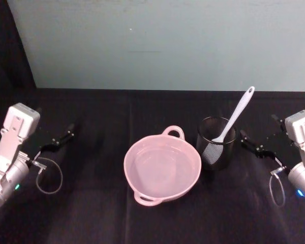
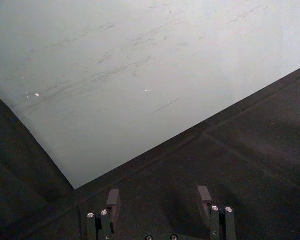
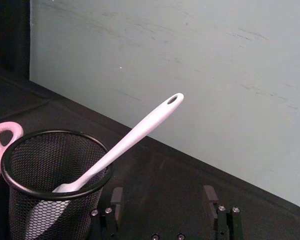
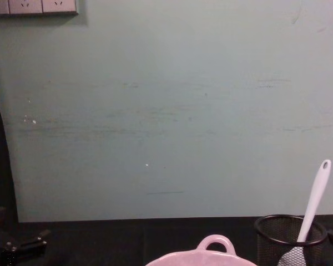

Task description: Use the one hand to pick up the spoon and stir the clear water in the bowl.

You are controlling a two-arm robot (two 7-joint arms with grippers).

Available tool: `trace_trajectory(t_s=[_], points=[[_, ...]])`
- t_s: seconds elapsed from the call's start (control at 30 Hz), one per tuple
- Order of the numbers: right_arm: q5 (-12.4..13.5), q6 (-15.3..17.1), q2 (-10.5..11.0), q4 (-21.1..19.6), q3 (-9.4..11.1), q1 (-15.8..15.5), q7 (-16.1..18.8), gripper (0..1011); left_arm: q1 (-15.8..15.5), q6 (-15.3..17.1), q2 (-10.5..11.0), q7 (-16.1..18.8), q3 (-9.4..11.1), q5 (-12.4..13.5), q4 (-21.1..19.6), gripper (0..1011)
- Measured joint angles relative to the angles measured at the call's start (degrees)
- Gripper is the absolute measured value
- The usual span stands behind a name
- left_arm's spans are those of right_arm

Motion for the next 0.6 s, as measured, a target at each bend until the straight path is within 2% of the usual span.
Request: trace_trajectory(t_s=[0.6], points=[[0.0,0.0,0.0,0.0,0.0,0.0,0.0,1002,0.0,0.0,0.0,0.0,0.0,0.0,0.0,1005]])
